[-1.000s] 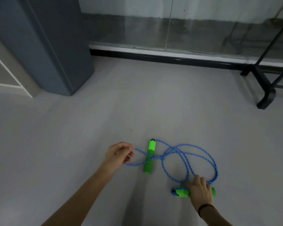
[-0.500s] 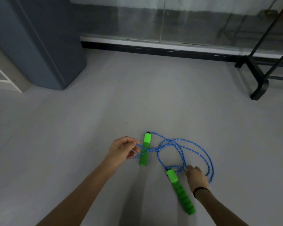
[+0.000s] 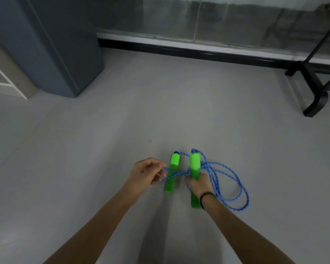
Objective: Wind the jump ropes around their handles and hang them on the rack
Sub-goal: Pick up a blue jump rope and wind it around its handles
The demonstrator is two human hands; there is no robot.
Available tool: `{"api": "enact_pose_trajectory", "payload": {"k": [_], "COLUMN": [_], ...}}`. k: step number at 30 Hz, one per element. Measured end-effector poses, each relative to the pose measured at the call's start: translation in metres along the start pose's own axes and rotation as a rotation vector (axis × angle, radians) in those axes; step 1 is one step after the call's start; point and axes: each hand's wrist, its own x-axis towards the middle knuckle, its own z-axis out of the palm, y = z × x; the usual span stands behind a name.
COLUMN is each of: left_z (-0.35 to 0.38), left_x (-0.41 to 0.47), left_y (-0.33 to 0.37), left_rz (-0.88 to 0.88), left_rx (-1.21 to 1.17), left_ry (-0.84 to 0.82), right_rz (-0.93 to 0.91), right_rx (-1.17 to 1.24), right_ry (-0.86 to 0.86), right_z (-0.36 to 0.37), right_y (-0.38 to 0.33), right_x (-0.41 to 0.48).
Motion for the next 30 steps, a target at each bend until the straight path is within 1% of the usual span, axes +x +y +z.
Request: {"api": "enact_pose_trajectory", "payload": {"k": [2, 4, 5, 7, 9, 11, 12, 13, 14, 15, 16, 19, 20, 21, 23, 24, 28, 30], "left_z": [-0.003, -0.009, -0.012, -0.018, -0.024, -0.028, -0.03, -0.031, -0.031, -0.03, -0.029, -0.022, -0.019, -0.016, -0.009, -0.006, 0.002, 0.004], "left_x": [0.002, 0.005, 0.006, 0.008, 0.008, 0.009, 0.009, 0.009, 0.009, 0.009, 0.009, 0.009, 0.009, 0.009, 0.009, 0.008, 0.004, -0.004], "left_y": [-0.001, -0.002, -0.004, -0.006, -0.008, -0.009, -0.009, -0.009, -0.008, -0.007, -0.005, 0.004, 0.008, 0.013, 0.026, 0.035, 0.091, 0.131], "left_rz": [-0.002, -0.008, -0.01, -0.019, -0.032, -0.049, -0.055, -0.056, -0.054, -0.05, -0.045, -0.017, -0.005, 0.009, 0.052, 0.082, 0.246, 0.379], "left_rx": [-0.004, -0.003, 0.0, 0.0, -0.004, 0.003, 0.008, 0.011, 0.015, 0.017, 0.017, 0.01, 0.006, 0.006, 0.01, 0.009, -0.01, 0.069], "left_ry": [0.009, 0.025, 0.036, 0.059, 0.078, 0.093, 0.096, 0.095, 0.09, 0.083, 0.078, 0.067, 0.061, 0.053, 0.051, 0.064, 0.189, 0.211], "right_rz": [-0.012, -0.019, -0.032, -0.072, -0.087, -0.057, -0.018, 0.01, 0.013, -0.016, -0.059, -0.244, -0.311, -0.382, -0.519, -0.56, -0.6, -0.636], "right_rx": [0.07, 0.044, 0.016, -0.065, -0.333, -0.628, -0.698, -0.703, -0.66, -0.548, -0.379, 0.24, 0.378, 0.446, 0.476, 0.492, 0.606, 0.569], "right_ry": [0.021, 0.035, 0.011, -0.091, -0.221, -0.257, -0.254, -0.256, -0.264, -0.272, -0.281, -0.222, -0.209, -0.19, -0.142, -0.122, -0.095, -0.102], "right_z": [0.013, 0.03, 0.038, 0.055, 0.071, 0.082, 0.082, 0.08, 0.075, 0.068, 0.06, 0.031, 0.02, 0.009, -0.014, -0.023, -0.063, -0.086], "right_y": [-0.025, -0.035, -0.037, -0.033, -0.024, -0.014, -0.011, -0.012, -0.016, -0.023, -0.03, -0.056, -0.066, -0.077, -0.101, -0.113, -0.162, -0.188], "right_x": [0.025, 0.049, 0.059, 0.077, 0.088, 0.097, 0.097, 0.096, 0.094, 0.092, 0.09, 0.067, 0.056, 0.046, 0.025, 0.016, -0.024, -0.047]}}
